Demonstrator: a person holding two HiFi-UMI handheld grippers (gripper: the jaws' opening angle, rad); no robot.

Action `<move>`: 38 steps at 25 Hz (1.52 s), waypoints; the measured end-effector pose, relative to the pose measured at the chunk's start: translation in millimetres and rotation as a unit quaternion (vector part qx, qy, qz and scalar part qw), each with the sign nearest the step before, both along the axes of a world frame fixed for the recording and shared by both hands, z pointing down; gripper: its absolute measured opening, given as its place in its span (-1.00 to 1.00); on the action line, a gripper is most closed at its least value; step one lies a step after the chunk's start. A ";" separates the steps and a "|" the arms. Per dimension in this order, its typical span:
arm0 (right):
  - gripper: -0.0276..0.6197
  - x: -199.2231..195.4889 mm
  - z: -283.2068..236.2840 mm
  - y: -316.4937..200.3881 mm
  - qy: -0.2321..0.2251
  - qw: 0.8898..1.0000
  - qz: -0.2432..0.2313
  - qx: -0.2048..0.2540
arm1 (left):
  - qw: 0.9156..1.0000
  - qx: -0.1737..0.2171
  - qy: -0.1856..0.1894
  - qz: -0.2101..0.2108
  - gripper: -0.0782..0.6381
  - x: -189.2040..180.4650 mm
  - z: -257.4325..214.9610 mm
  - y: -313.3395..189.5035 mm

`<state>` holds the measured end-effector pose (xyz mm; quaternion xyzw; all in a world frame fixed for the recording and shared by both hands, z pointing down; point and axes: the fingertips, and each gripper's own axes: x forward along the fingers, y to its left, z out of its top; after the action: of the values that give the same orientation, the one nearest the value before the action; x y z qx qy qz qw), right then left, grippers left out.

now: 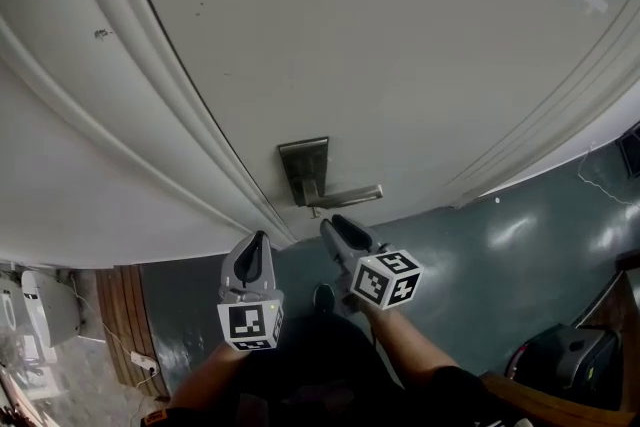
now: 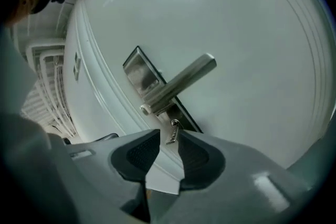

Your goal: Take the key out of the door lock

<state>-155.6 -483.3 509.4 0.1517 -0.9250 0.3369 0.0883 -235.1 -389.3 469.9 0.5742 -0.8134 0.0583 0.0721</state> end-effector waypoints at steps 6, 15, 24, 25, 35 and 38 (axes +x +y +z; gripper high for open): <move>-0.60 -24.4 19.4 -9.3 -0.041 0.991 -0.038 -0.118 | 1.000 -0.017 -0.003 -0.014 -0.73 -7.4 5.5 -11.4; -0.61 -47.0 31.7 -9.5 -0.098 0.960 -0.065 -0.255 | 0.999 -0.028 -0.006 -0.028 -0.73 -14.6 7.9 -18.4; -0.82 -54.4 26.4 -9.2 -0.140 0.936 -0.075 -0.314 | 0.999 -0.033 -0.009 -0.030 -0.73 -13.4 8.6 -17.6; -0.83 -53.8 26.4 -9.3 -0.144 0.934 -0.070 -0.319 | 0.999 -0.033 -0.007 -0.030 -0.73 -13.3 9.1 -17.1; -0.87 -35.5 23.7 6.7 -0.173 0.920 -0.051 -0.348 | 0.999 -0.028 0.000 -0.018 -0.73 -12.3 8.8 -10.8; -0.87 -27.9 22.4 16.4 -0.166 0.925 -0.048 -0.338 | 1.000 -0.023 0.006 -0.012 -0.73 -11.4 9.9 -8.1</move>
<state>-183.4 -466.9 531.9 0.0103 -0.7638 0.6454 -0.0048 -246.5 -397.4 479.8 0.5633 -0.8180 0.0725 0.0912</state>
